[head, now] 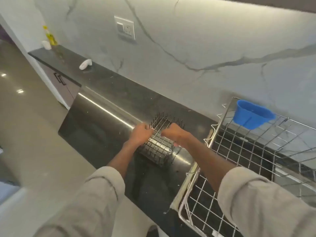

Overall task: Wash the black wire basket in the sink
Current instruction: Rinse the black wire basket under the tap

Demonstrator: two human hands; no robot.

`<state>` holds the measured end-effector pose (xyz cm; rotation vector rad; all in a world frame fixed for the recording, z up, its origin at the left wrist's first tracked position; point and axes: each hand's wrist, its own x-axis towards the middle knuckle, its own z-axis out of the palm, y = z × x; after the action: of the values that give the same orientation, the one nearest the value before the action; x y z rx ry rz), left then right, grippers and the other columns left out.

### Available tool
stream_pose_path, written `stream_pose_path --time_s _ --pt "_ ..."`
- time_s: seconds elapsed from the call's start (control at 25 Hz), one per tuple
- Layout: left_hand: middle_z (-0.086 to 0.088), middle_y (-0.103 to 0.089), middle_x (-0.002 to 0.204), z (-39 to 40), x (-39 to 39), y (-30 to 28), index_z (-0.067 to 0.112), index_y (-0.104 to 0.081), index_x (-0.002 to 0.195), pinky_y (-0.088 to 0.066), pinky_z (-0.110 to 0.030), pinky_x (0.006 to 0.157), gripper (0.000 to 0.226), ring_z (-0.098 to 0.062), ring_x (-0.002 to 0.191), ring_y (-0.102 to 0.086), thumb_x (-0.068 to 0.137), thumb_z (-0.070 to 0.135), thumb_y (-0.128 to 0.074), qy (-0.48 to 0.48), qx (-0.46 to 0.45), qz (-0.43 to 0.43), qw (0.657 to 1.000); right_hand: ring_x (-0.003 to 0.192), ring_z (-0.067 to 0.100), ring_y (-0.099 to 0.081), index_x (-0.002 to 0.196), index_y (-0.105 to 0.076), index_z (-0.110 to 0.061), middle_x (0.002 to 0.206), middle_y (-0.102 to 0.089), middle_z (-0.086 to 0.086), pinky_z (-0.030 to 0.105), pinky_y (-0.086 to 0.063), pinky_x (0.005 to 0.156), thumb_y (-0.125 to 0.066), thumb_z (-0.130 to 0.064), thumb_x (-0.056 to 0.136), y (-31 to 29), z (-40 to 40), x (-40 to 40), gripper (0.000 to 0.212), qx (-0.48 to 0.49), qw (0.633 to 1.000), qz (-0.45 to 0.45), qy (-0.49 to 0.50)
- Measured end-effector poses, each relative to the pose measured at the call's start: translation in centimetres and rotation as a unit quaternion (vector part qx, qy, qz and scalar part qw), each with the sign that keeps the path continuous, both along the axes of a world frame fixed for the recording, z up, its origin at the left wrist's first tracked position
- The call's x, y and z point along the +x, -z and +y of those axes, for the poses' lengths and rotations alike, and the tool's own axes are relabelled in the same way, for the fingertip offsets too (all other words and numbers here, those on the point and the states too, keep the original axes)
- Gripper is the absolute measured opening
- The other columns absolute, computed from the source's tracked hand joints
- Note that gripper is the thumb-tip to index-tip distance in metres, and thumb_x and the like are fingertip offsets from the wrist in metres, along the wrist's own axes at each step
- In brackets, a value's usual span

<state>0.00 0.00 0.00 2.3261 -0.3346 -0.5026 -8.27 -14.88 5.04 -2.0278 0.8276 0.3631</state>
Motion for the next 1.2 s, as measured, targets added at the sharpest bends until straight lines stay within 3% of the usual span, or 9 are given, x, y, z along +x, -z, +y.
stream_pose_path --time_s 0.08,0.16,0.32,0.44,0.6,0.8,1.0,1.12,1.2 --pt "-0.010 -0.067 0.128 0.1 1.1 1.6 0.011 -0.062 0.132 -0.050 -0.043 0.107 0.045 -0.031 0.123 -0.063 0.101 0.043 -0.062 -0.005 0.005 0.058 0.998 0.125 0.034 -0.056 0.160 -0.014 -0.001 0.148 -0.049 0.020 0.042 -0.054 0.098 -0.065 -0.019 0.093 1.1 0.4 1.3 0.086 -0.001 0.998 0.067 0.008" --pt "-0.011 -0.061 0.140 0.4 1.2 2.9 0.013 -0.052 0.146 -0.047 -0.044 0.111 0.059 -0.030 0.128 -0.059 0.101 0.050 -0.063 -0.013 -0.014 0.102 0.995 0.123 0.039 -0.057 0.162 0.007 -0.009 0.151 -0.044 0.023 0.045 -0.054 0.099 -0.064 -0.018 0.096 2.0 0.4 1.7 0.097 0.006 0.996 0.080 0.032" --pt "-0.005 -0.062 0.135 1.3 2.7 5.1 0.017 -0.050 0.141 -0.049 -0.039 0.101 0.071 -0.022 0.121 -0.060 0.091 0.063 -0.072 -0.008 -0.069 0.145 0.987 0.079 0.018 -0.054 0.154 -0.016 -0.016 0.107 -0.053 0.009 0.031 -0.054 0.063 -0.064 -0.001 0.094 2.8 0.0 2.3 0.079 0.035 0.990 0.047 0.125" --pt "0.001 -0.062 0.124 1.5 3.0 5.7 0.016 -0.053 0.134 -0.050 -0.035 0.094 0.078 -0.018 0.114 -0.061 0.083 0.071 -0.075 0.031 -0.054 0.134 0.989 0.084 0.020 -0.057 0.146 -0.031 -0.017 0.112 -0.054 0.011 0.035 -0.059 0.067 -0.069 -0.005 0.092 4.0 0.3 2.2 0.067 0.030 0.988 0.054 0.145" --pt "-0.001 -0.066 0.097 1.5 2.8 4.4 0.017 -0.065 0.106 -0.045 -0.031 0.077 0.036 -0.020 0.091 -0.061 0.092 0.047 -0.079 0.024 -0.126 0.118 0.985 0.089 0.020 -0.063 0.123 -0.053 -0.012 0.104 -0.061 0.004 0.035 -0.059 0.075 -0.079 -0.016 0.087 2.8 1.0 2.1 0.044 -0.056 0.988 0.030 0.143" --pt "-0.003 -0.070 0.111 2.7 3.0 -5.2 0.012 -0.066 0.112 -0.051 -0.032 0.088 0.030 -0.017 0.103 -0.066 0.100 0.039 -0.070 0.047 -0.188 0.076 0.978 0.081 0.014 -0.060 0.109 -0.060 -0.011 0.098 -0.064 0.003 0.028 -0.053 0.064 -0.084 -0.029 0.084 -2.9 0.6 1.8 0.039 0.001 0.988 -0.069 0.138" --pt "-0.022 -0.059 0.136 3.8 2.1 -16.2 0.003 -0.052 0.139 -0.059 -0.032 0.063 0.057 -0.035 0.106 -0.074 0.102 0.045 -0.064 0.012 -0.296 0.144 0.944 0.107 0.027 -0.061 0.100 -0.066 -0.006 0.116 -0.058 0.009 0.030 -0.058 0.055 -0.080 -0.012 0.088 -12.3 -1.8 -3.0 0.019 0.173 0.958 -0.144 0.181" --pt "-0.030 -0.065 0.133 1.5 -2.7 -21.3 -0.004 -0.055 0.137 -0.059 -0.027 0.055 0.049 -0.030 0.089 -0.078 0.105 0.031 -0.063 0.027 -0.323 0.174 0.930 0.116 0.036 -0.061 0.107 -0.066 -0.001 0.124 -0.056 0.013 0.046 -0.062 0.083 -0.078 0.001 0.082 -16.8 -4.4 -8.4 0.028 0.210 0.941 -0.185 0.189" --pt "-0.026 -0.071 0.122 -0.6 -7.0 -24.2 -0.006 -0.057 0.134 -0.061 -0.028 0.061 0.043 -0.025 0.085 -0.077 0.105 0.024 -0.063 0.043 -0.344 0.198 0.917 0.102 0.036 -0.067 0.111 -0.067 0.001 0.120 -0.056 0.017 0.045 -0.065 0.076 -0.075 0.005 0.081 -19.1 -6.4 -13.0 0.032 0.221 0.930 -0.217 0.197"
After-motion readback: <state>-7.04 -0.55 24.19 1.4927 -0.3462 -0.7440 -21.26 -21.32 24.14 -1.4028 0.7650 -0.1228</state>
